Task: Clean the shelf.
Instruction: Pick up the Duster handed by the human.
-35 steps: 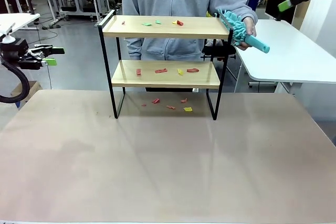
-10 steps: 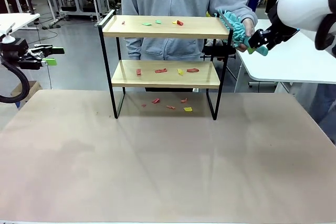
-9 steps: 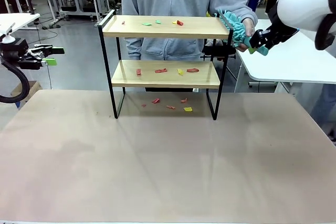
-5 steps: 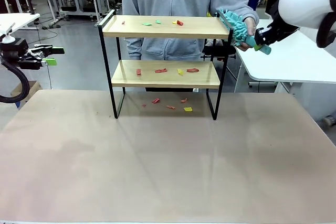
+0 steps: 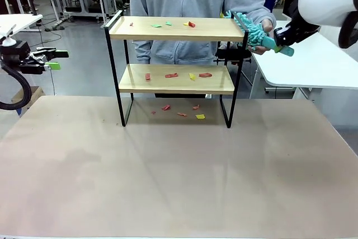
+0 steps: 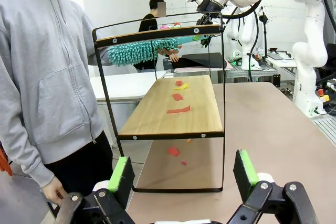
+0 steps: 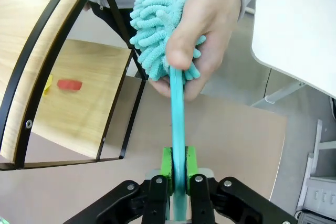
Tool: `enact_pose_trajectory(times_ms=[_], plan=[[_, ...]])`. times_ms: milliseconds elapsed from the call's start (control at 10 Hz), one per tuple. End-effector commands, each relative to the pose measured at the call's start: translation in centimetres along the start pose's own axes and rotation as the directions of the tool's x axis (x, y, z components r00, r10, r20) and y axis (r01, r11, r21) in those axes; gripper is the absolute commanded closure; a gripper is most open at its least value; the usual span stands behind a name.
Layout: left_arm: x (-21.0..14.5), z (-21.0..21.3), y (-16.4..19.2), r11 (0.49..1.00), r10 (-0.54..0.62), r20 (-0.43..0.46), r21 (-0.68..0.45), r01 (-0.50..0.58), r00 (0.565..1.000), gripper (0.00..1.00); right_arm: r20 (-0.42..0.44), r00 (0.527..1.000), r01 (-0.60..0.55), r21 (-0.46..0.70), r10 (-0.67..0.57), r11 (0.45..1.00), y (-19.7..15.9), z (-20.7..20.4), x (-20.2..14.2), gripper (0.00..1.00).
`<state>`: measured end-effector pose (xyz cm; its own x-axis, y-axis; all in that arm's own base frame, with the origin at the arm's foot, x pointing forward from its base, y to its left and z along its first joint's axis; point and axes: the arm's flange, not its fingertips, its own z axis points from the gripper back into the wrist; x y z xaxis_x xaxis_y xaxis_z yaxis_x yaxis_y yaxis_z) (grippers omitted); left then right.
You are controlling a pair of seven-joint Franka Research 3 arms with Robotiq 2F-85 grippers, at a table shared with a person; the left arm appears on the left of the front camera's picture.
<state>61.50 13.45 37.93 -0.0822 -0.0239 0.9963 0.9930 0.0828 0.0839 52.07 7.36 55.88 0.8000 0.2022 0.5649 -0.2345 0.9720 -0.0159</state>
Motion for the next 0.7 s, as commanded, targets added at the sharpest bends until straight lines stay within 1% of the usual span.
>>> enact_pose_trajectory(times_ms=[0, 100, 200, 600], plan=[[0.26, 0.07, -0.03, 1.0, -0.015, -0.004, -0.003, 0.015, 1.0, 0.0, -0.022, 0.999, 0.043, -0.049, -0.044, 0.998, 0.33, 0.3, 0.34, 1.0], [0.26, 0.07, -0.03, 1.0, -0.015, -0.004, -0.003, 0.015, 1.0, 0.0, 0.013, 1.0, 0.017, -0.092, -0.015, 0.996, 0.35, 0.22, 0.47, 1.0], [0.26, 0.07, -0.03, 1.0, -0.015, -0.004, -0.003, 0.015, 1.0, 0.0, -0.008, 1.0, 0.008, -0.004, -0.008, 1.0, 0.01, -0.06, -0.08, 1.0], [0.26, 0.07, -0.03, 1.0, -0.015, -0.004, -0.003, 0.015, 1.0, 0.0, -0.008, 1.0, 0.008, -0.004, -0.008, 1.0, 0.01, -0.06, -0.08, 1.0]])
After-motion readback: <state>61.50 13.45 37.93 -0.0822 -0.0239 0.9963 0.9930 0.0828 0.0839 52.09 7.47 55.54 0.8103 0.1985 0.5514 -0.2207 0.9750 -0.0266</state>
